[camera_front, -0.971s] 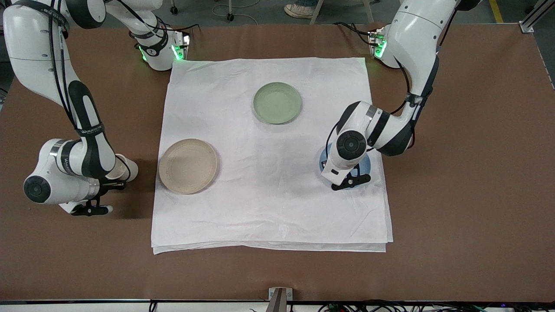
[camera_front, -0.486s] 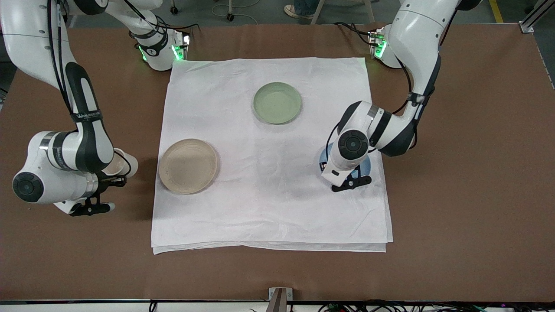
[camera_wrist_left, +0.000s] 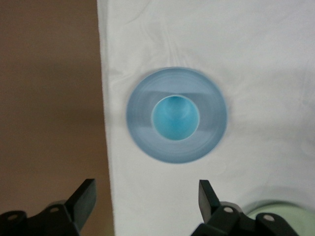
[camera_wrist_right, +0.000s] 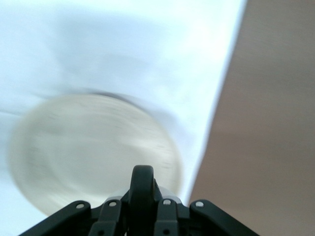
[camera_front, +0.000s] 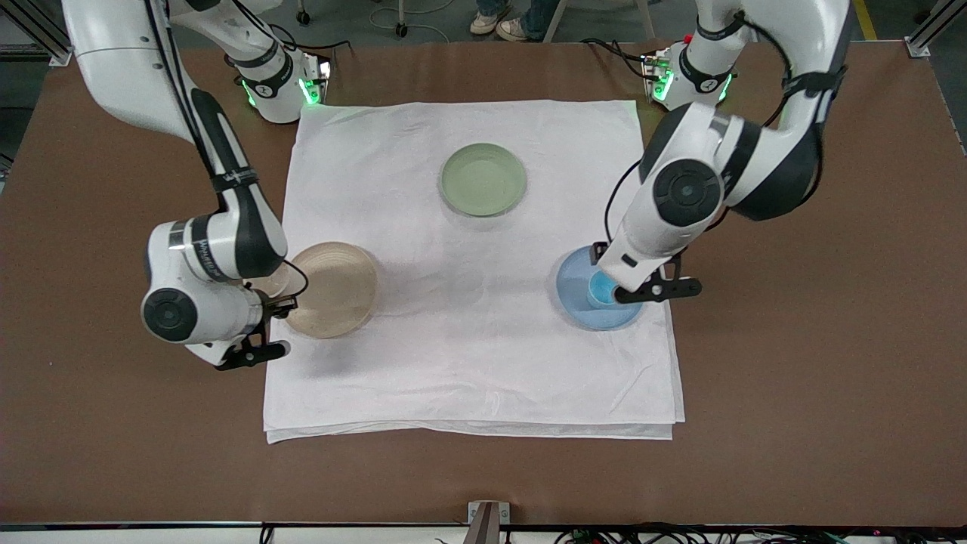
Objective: Place blue cup in blue plate and white mug in gray plate
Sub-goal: 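Lower the cup onto the blue plate and open the left gripper, then carry the mug over the beige plate while the left gripper withdraws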
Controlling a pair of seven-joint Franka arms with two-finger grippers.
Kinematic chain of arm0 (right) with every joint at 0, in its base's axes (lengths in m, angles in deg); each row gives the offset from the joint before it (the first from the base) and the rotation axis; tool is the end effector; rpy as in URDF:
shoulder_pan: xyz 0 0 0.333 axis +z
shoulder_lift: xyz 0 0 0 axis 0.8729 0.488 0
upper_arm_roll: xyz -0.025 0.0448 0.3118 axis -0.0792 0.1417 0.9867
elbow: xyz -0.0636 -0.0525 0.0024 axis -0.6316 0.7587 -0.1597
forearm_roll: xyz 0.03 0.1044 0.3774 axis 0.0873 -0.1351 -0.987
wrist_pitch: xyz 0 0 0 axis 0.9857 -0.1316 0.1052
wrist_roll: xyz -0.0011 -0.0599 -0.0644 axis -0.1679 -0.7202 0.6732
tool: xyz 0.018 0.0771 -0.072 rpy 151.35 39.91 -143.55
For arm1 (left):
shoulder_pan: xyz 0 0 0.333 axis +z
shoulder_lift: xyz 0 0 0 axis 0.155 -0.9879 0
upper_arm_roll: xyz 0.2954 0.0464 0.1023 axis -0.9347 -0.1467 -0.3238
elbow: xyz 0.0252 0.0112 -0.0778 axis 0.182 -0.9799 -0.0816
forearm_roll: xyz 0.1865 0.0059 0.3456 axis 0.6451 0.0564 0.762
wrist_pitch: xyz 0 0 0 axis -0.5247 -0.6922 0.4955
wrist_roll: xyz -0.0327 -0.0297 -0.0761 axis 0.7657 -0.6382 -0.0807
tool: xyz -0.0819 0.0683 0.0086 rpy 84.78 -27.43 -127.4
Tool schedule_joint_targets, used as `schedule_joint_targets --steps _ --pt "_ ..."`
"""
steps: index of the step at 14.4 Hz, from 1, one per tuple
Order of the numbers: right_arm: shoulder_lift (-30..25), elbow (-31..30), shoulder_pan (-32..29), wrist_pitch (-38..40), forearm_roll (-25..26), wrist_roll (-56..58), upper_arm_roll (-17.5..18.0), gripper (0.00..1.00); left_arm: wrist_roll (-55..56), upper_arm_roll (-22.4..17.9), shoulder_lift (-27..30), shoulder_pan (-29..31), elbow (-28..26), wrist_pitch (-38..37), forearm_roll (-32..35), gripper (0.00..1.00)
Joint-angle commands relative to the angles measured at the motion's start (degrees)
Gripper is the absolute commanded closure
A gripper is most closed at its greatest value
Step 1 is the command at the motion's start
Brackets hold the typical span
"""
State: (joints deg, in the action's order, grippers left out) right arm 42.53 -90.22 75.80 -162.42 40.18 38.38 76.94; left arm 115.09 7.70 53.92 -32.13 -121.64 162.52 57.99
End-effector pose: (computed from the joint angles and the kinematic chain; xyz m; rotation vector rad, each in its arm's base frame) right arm 0.6446 0.1481 0.2790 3.0733 0.3238 -0.4326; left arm 0.5654 -0.2703 0.4481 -3.0340 -0.0338 0.2854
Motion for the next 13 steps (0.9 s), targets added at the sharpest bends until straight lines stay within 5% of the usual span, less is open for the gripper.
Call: schedule_joint_targets --steps 1,6,13 --pt "-0.5 -1.5 3.4 -2.4 -0.7 -4.4 -0.5 0.97 -11.6 0.1 9.3 6.2 -2.9 -7.2 -2.7 0.05" --pt "0.9 -2.1 4.3 -4.4 -0.7 -6.4 -0.5 0.97 -20.1 0.0 21.4 15.3 -7.8 -8.4 -2.7 0.01" --pt "0.7 -9.3 4.2 -12.2 -0.7 -8.5 -0.5 0.96 -26.0 -0.3 24.2 23.3 -7.0 -6.5 -0.9 0.0"
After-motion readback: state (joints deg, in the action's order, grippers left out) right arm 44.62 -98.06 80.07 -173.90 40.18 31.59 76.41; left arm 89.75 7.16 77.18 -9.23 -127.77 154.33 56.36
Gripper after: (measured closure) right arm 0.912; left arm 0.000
